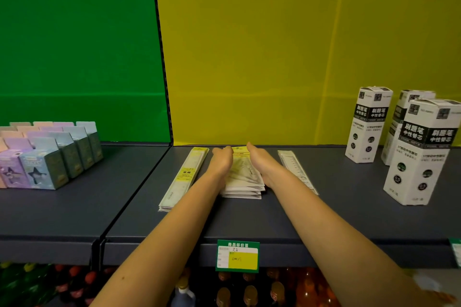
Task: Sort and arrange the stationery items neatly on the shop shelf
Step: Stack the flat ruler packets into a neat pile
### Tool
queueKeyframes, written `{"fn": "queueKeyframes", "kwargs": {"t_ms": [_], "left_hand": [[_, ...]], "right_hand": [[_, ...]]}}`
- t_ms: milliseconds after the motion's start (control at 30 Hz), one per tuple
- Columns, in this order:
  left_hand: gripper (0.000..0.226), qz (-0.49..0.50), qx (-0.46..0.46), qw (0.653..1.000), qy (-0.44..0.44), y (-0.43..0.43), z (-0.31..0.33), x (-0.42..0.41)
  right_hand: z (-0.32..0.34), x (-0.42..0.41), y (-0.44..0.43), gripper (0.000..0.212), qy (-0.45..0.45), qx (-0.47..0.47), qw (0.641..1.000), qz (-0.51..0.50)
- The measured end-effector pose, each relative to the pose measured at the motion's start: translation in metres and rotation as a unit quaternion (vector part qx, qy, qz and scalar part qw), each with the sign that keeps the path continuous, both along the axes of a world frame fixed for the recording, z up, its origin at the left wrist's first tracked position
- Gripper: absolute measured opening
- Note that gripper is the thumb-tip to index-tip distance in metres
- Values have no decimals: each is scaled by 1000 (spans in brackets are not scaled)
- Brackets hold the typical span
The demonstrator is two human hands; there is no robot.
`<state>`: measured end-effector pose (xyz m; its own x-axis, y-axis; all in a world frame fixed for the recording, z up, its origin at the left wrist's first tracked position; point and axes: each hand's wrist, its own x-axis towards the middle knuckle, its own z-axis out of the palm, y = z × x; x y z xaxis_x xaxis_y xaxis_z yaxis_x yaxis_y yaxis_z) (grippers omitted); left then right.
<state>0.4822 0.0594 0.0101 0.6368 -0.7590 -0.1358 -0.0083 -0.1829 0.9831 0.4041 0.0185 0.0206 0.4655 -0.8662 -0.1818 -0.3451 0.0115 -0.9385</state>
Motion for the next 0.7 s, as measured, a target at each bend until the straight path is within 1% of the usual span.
{"fn": "queueKeyframes", "kwargs": {"t_ms": [67,133,200,267,333,400,433,567,633,700], "left_hand": [[54,-17,-15,999,29,3,1,2],[55,-30,-22,998,54,4,-2,7],[59,-39,-29,995,83,2,-14,16],[62,-55,-30,994,93,-14,-42,33],[72,-66,-41,990,114,-1,-38,23],[63,-54,-50,992,105,9,-31,12],[58,-47,-49,994,91,20,-22,2],[46,-38,-51,997,35,33,-13,-11],[42,-49,-60,997,22,32,-14,-12],[44,-55,-56,997,24,34,-12,-15]], "right_hand": [[-5,1,0,59,-25,21,999,-5],[-14,1,-8,64,-79,53,995,-15],[-10,-13,3,58,-104,75,991,-29],[-15,-21,3,51,-123,79,989,-26],[-21,-22,6,55,-139,83,987,-11],[-24,-17,14,65,-121,81,989,-7],[-27,-14,15,67,-124,85,989,-4],[-24,-20,22,51,-103,59,993,-8],[-20,-22,25,51,-99,49,994,-20],[-20,-22,24,52,-104,53,993,-34]]}}
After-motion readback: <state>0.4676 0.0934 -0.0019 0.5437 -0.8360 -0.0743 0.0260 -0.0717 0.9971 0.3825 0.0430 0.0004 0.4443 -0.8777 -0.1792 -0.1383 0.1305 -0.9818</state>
